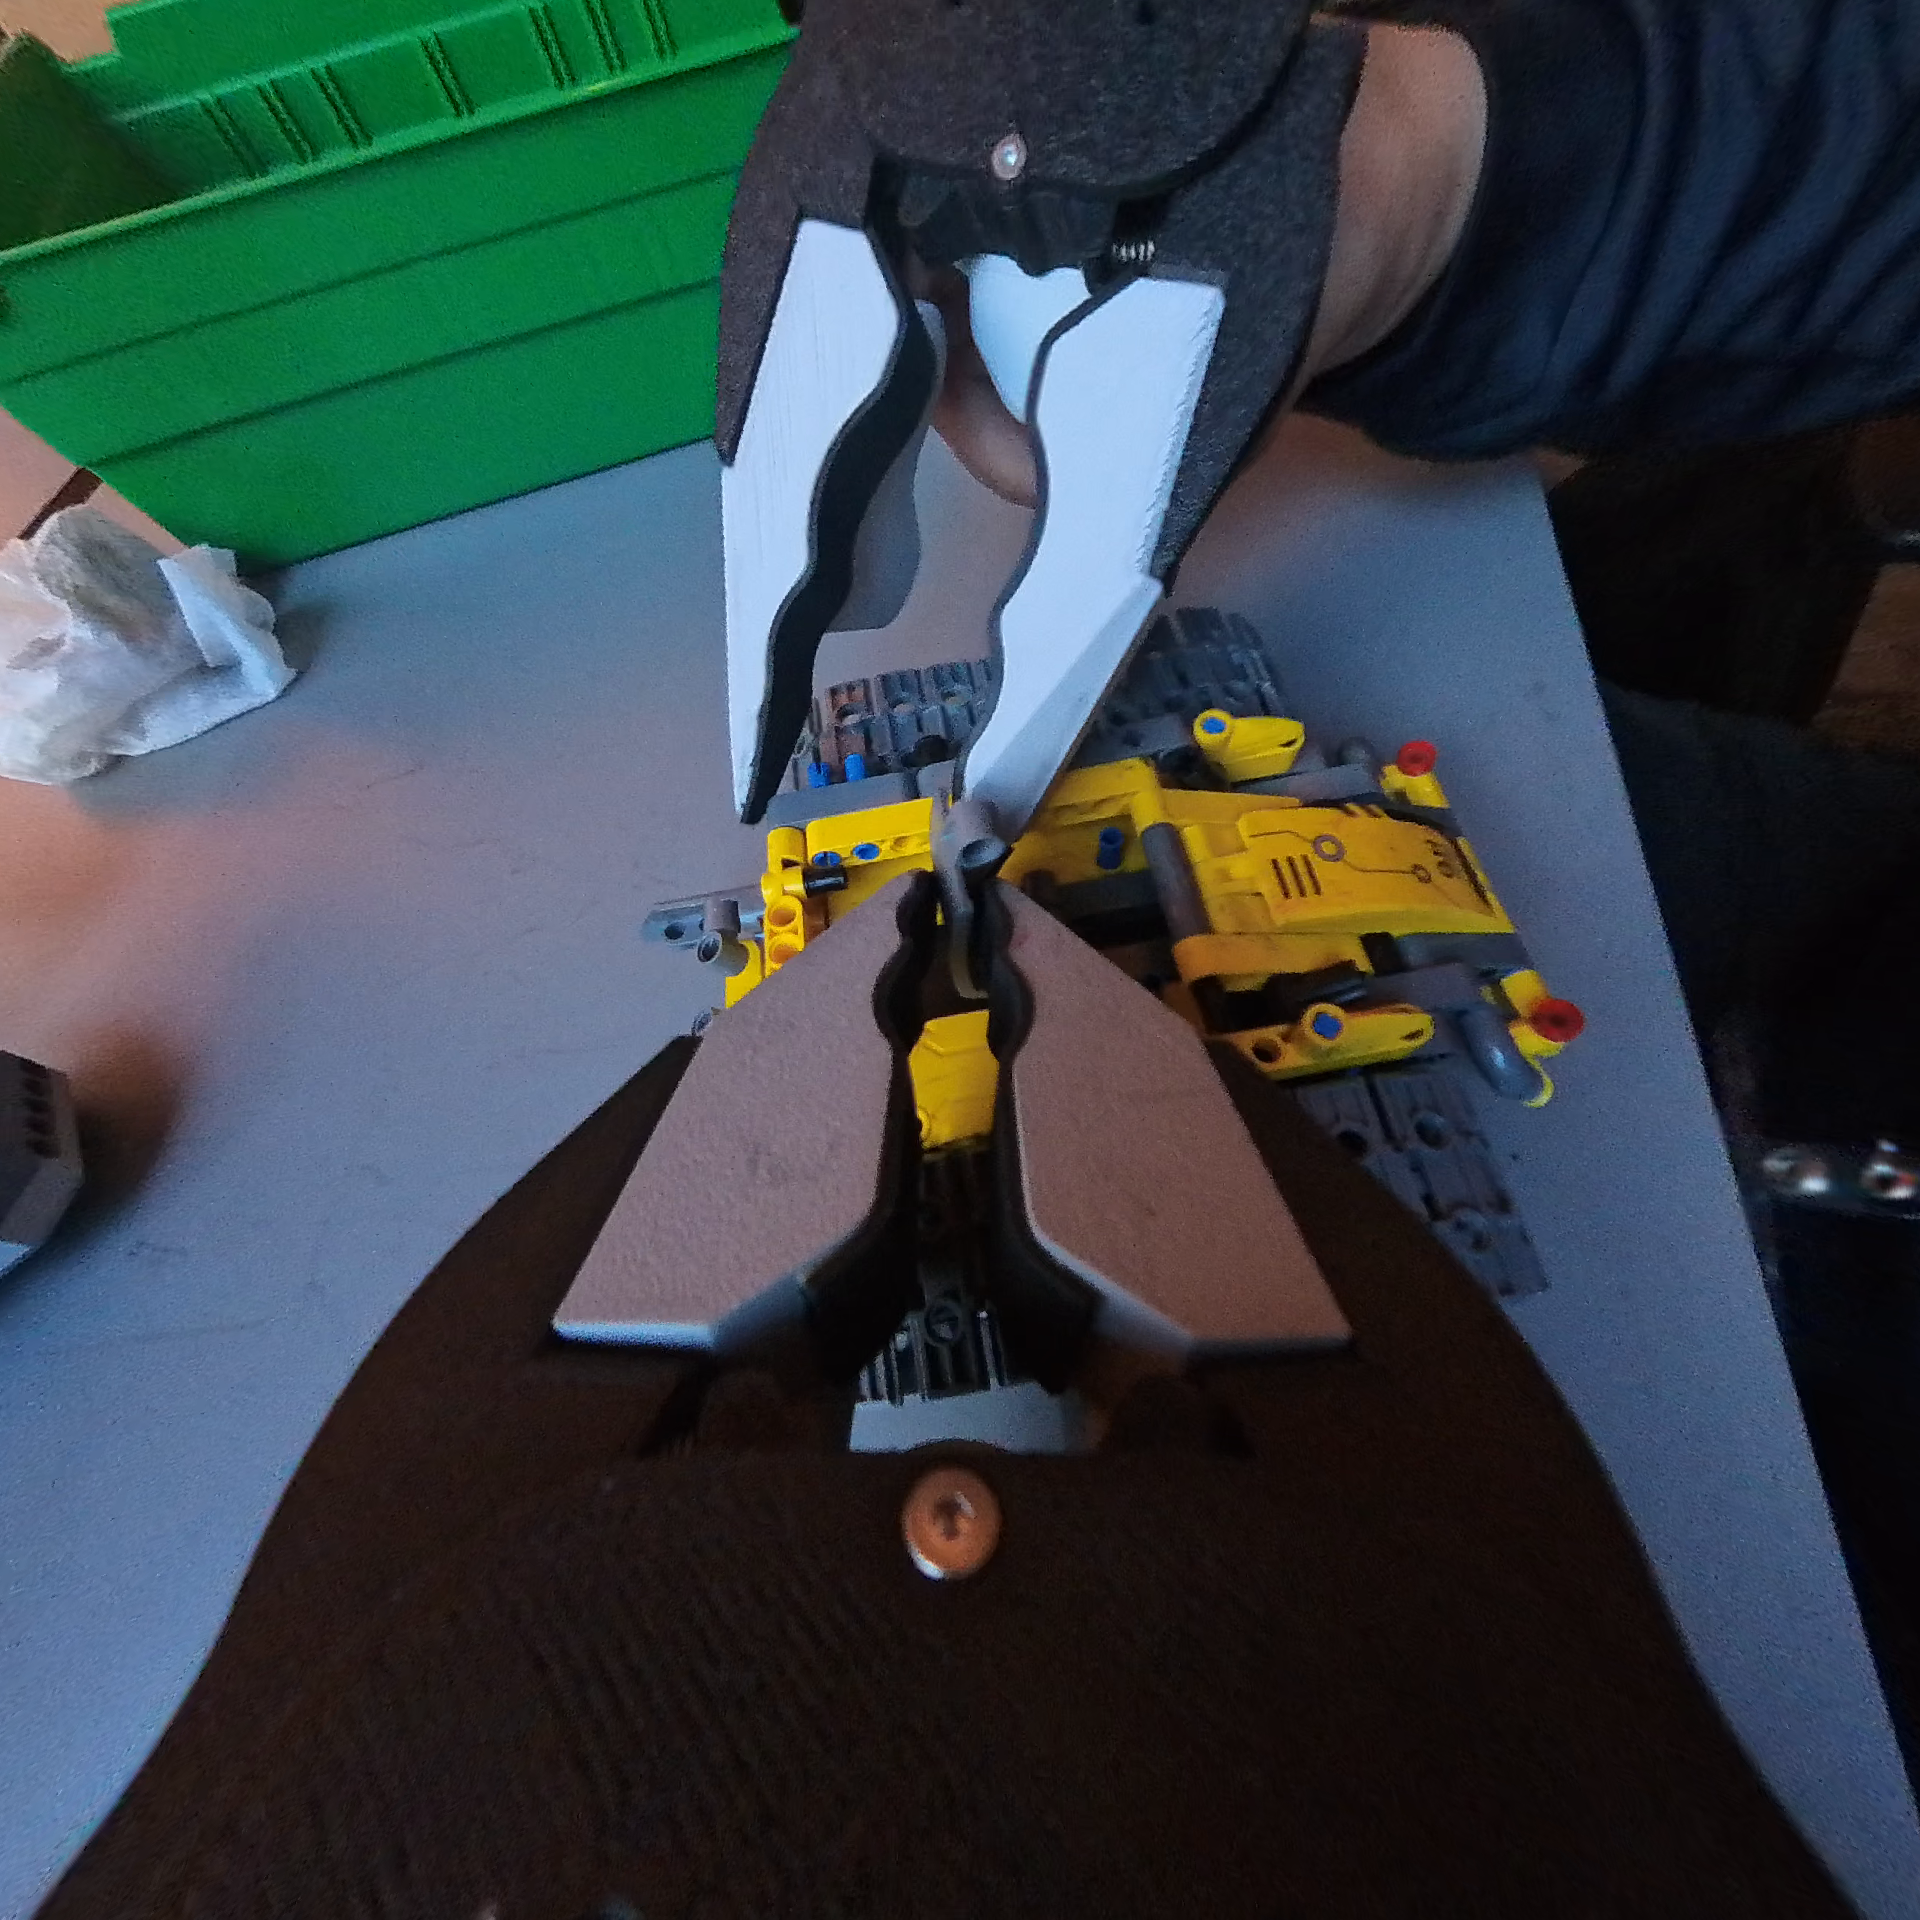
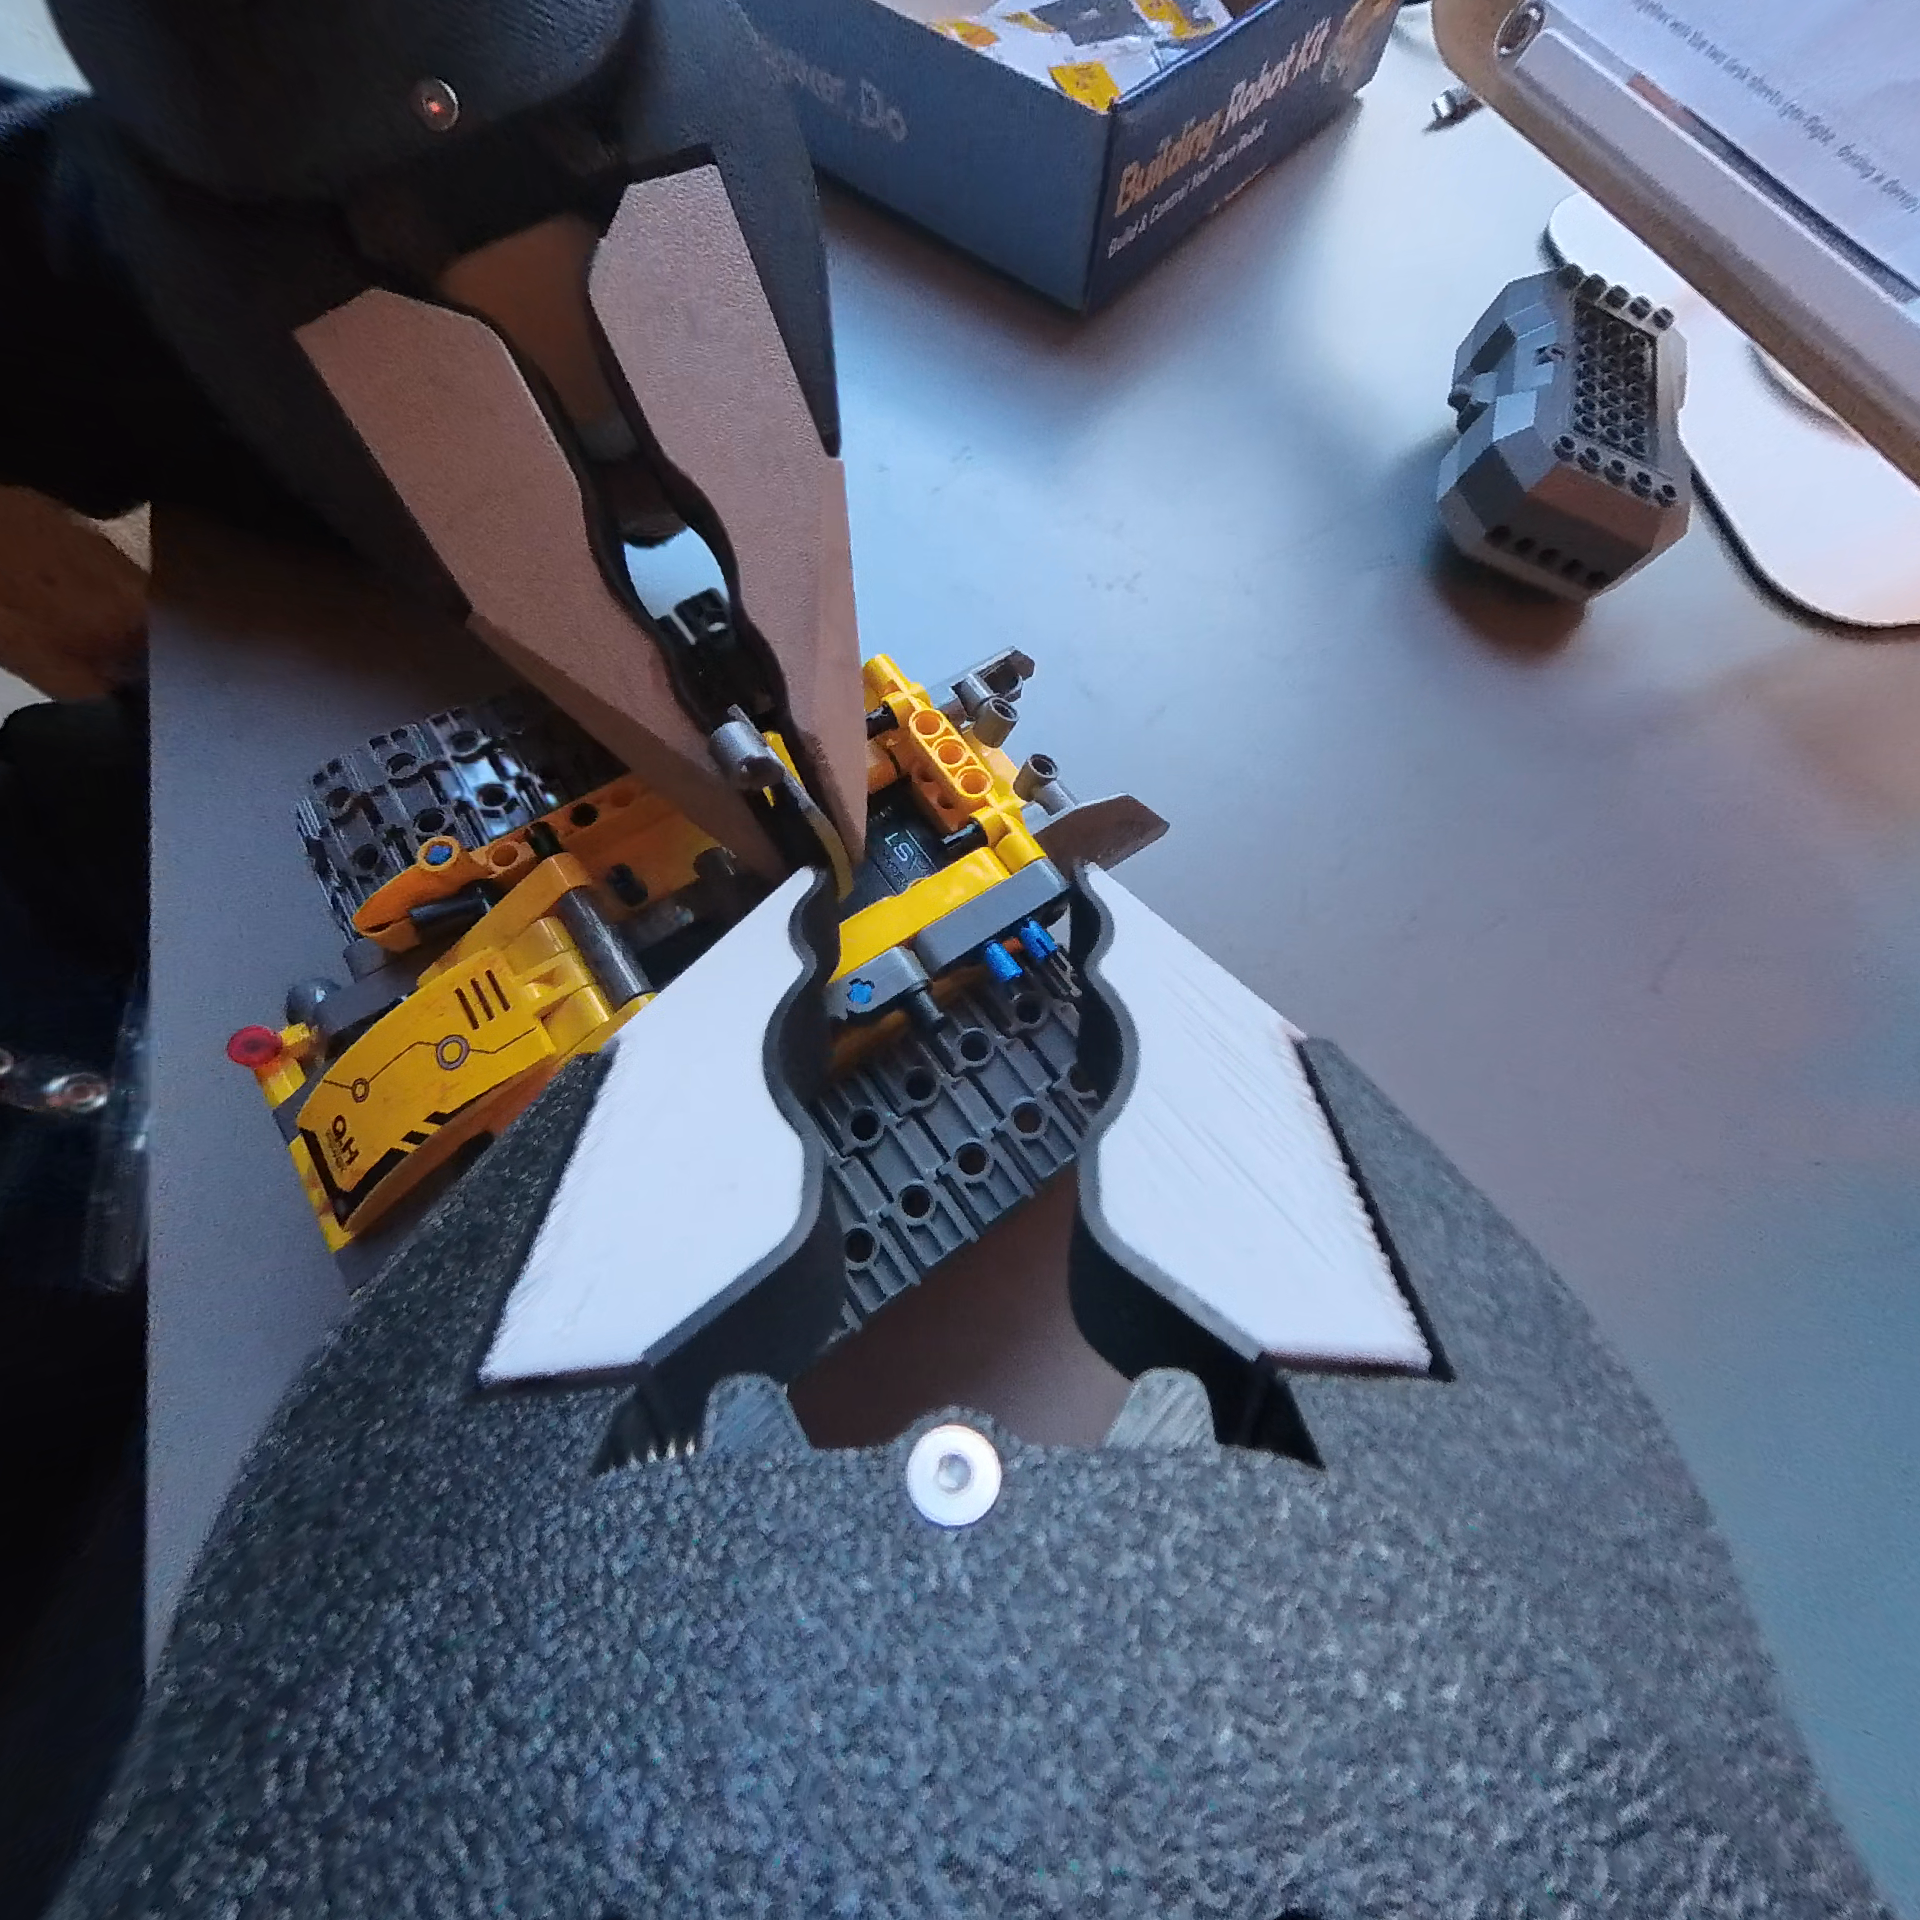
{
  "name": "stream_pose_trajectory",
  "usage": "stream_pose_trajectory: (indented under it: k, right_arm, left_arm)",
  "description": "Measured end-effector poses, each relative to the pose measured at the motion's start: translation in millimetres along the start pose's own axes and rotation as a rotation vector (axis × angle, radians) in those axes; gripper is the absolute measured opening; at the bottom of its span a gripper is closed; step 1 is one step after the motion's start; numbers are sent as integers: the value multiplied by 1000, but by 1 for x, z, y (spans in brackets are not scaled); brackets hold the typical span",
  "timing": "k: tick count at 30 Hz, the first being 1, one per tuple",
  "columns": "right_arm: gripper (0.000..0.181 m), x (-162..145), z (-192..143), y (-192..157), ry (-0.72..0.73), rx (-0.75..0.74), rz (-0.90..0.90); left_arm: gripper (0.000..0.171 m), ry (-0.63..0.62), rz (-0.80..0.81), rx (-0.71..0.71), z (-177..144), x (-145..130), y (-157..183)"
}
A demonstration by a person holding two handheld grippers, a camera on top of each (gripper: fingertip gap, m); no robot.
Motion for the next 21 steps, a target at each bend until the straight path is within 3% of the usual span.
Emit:
stream_pose_trajectory:
  k: [5,8,10,12,15,17,21]
  right_arm:
    - [40,5,-2,1,62,-66,-52]
    - [1,10,-3,-13,131,-104,-213]
    - [5,12,-5,-12,141,-142,-238]
    - [13,10,-7,-12,126,-126,-195]
    - [17,3,-8,-11,80,-102,-138]
    - [21,2,-10,-9,78,-107,-111]
    - [22,2,-14,-7,63,-84,-71]
  left_arm:
    - [3,19,81,93,-2,3,-5]
    - [3,-19,305,240,-6,7,-9]
    - [4,-28,418,279,-7,9,-5]
    - [4,-5,337,219,-6,9,-2]
    - [5,54,24,31,1,6,1]
    - [4,79,-102,-42,1,7,0]
    - [5,48,-53,-41,1,5,2]
Point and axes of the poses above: each gripper's, where its closed fingertips meet, z out along the fingers, x out of its top, y = z × x across the jaws, the point moved 1 cm from there along -z, back along the fingers, and after that the axes turned 4 degrees about z, right-handed, at the moved point
